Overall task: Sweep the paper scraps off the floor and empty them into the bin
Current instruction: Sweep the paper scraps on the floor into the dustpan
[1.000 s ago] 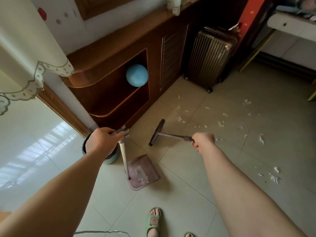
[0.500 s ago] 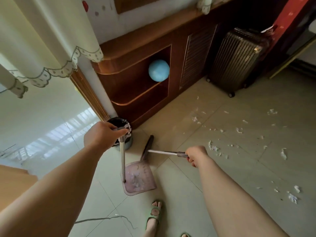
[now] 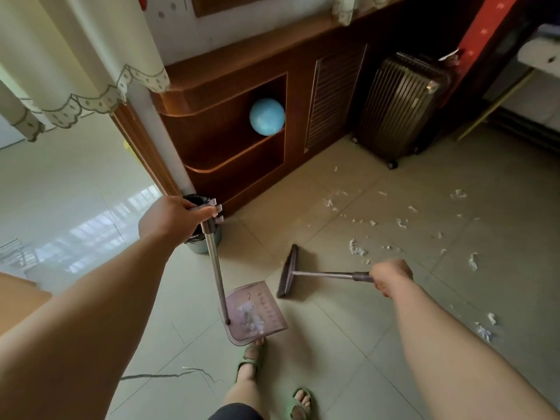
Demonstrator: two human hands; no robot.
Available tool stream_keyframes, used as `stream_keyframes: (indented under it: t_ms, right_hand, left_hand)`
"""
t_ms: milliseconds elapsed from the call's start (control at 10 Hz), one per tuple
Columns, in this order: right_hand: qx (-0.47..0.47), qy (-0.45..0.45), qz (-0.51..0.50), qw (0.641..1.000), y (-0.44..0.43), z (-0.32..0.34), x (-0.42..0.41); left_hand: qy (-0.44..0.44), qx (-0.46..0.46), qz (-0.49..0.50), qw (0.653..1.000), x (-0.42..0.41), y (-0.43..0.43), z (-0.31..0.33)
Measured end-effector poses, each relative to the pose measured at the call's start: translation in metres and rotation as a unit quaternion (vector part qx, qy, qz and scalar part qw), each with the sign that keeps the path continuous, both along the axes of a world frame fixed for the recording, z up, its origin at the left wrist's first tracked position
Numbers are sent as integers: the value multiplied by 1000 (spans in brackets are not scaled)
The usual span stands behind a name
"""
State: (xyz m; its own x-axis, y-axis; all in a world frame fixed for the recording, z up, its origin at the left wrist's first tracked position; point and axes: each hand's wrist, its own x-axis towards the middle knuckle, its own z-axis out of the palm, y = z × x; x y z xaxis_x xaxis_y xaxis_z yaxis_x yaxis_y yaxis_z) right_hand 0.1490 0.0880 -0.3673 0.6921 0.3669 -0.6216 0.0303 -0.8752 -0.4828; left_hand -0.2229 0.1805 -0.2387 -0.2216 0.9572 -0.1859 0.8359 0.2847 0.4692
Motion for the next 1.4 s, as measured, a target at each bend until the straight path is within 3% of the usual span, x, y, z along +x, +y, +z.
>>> stream_keyframes:
  t_ms: [400, 700, 1000, 1200, 1400]
  right_hand:
    - [37, -63, -11, 997, 9, 37, 22]
    - [102, 20, -9, 995, 114, 18, -7]
    - [80, 99, -5, 992, 234, -21, -30]
    - [30, 42, -38, 998, 250, -26, -6]
    - [-25, -7, -142, 990, 212, -13, 70]
  left_hand:
    - [-25, 22, -42, 999, 73, 14, 1]
    - [-9, 25, -79, 997, 106, 91, -19]
    - [0, 0, -109, 994, 125, 192, -34]
    - [9, -15, -145, 989, 143, 233, -47]
    - [36, -7, -193, 981, 173, 252, -49]
